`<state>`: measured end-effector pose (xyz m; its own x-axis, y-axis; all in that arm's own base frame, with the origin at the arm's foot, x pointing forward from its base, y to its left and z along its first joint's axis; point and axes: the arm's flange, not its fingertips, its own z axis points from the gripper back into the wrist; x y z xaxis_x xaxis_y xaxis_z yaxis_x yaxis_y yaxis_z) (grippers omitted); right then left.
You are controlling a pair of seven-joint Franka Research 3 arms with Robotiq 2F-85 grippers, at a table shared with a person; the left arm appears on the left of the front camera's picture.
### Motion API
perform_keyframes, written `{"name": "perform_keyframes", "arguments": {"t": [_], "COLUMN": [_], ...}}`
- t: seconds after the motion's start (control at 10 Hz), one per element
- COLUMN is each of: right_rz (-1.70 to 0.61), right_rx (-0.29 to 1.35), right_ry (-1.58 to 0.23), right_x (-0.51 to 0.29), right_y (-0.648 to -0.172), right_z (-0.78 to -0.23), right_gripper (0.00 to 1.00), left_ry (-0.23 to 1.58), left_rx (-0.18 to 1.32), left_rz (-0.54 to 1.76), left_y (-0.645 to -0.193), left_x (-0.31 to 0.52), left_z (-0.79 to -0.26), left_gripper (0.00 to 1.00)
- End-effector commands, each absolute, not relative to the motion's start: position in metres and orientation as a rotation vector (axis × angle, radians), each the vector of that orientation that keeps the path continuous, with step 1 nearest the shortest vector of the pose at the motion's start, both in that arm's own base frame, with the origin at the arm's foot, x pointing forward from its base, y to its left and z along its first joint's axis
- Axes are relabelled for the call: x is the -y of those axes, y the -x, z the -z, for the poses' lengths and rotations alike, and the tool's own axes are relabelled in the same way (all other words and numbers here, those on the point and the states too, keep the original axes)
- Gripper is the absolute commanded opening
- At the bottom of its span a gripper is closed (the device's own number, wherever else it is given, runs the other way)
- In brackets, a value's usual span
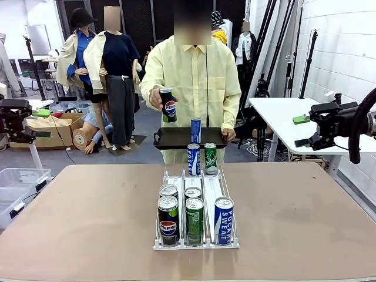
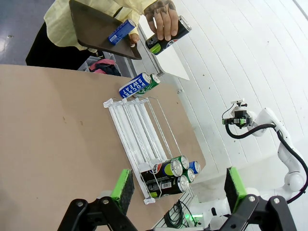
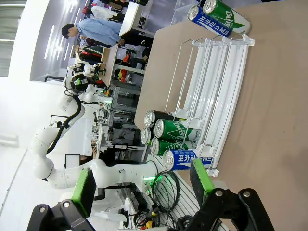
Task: Retrieve and hand over the desired beverage to the person.
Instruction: Pick up another can of the same type that the person held from the Automatic Can Dispenser.
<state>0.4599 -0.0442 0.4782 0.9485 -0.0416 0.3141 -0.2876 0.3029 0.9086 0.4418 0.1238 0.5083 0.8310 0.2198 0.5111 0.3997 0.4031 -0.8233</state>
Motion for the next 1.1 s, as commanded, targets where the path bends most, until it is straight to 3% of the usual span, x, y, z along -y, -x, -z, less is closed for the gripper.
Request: {"name": "perform_keyframes", "arguments": {"t": [0.0, 1.0], "right_rz": [-0.167, -0.167], "right_rx": [0.303, 0.303], "right_ry": [-1.264, -1.264], "right_x": [0.0437, 0.0437], "right_y": [-0.4587, -0.4587], "right_z": [-0.4782, -0.4782], "right_gripper": [1.0, 1.0], "left_ry": [1.175, 1.175], "left_rx": [0.62, 0.62], "left_rz": [0.123, 0.123], "left_y": [-0.4412, -0.4412], "left_x": [-0.1238, -0.1238], "left_z": [-0.5099, -0.5099], "left_gripper": [1.0, 1.0]}}
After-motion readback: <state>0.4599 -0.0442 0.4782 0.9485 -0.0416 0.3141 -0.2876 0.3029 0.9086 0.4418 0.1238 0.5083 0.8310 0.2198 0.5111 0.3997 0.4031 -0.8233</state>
